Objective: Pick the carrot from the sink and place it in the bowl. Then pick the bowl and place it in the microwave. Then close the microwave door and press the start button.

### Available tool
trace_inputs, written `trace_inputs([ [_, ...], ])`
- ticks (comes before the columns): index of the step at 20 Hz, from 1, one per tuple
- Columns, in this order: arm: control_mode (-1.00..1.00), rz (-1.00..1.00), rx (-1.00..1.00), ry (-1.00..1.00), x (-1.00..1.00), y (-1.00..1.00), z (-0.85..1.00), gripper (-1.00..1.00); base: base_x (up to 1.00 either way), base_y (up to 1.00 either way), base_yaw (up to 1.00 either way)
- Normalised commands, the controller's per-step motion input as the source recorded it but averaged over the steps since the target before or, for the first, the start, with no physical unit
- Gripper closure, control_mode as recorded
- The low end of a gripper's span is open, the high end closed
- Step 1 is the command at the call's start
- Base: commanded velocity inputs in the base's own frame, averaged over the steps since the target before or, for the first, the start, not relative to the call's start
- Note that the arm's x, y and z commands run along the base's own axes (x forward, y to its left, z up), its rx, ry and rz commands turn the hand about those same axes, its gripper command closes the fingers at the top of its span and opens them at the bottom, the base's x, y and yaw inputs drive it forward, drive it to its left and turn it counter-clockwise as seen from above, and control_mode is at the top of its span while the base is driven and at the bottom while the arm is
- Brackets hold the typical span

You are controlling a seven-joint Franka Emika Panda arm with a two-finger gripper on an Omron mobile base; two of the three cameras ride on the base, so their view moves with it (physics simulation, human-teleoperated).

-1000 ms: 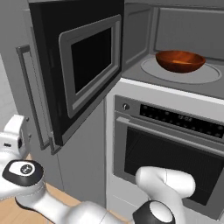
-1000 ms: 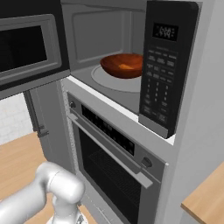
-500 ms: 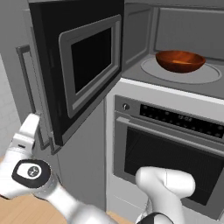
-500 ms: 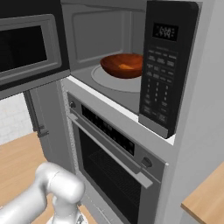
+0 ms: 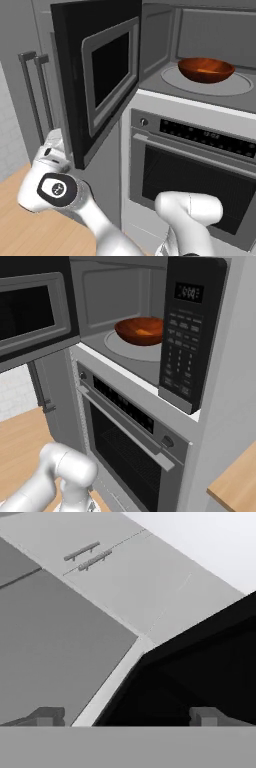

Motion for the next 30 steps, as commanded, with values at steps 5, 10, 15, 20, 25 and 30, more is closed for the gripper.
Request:
trace_inputs([
  [5, -1.00, 0.00, 0.22, -0.35, -0.36, -0.69, 0.54, -1.00, 0.00, 0.00, 0.00],
  [10, -1.00, 0.00, 0.35, -0.43, -0.66, -1.00, 0.31, -1.00, 0.00, 0.00, 0.00],
  [15, -1.00, 0.00, 0.52, -0.49, -0.84, -0.96, 0.26, -1.00, 0.00, 0.00, 0.00],
  [20, -1.00, 0.00, 0.58, -0.36, -0.45, -1.00, 0.39, -1.00, 0.00, 0.00, 0.00],
  [25, -1.00, 0.01, 0.52, -0.24, -0.10, -1.00, 0.20, -1.00, 0.00, 0.00, 0.00],
  [30, -1.00, 0.00, 0.26, -0.01, 0.57, -0.89, -0.02, -1.00, 0.00, 0.00, 0.00],
])
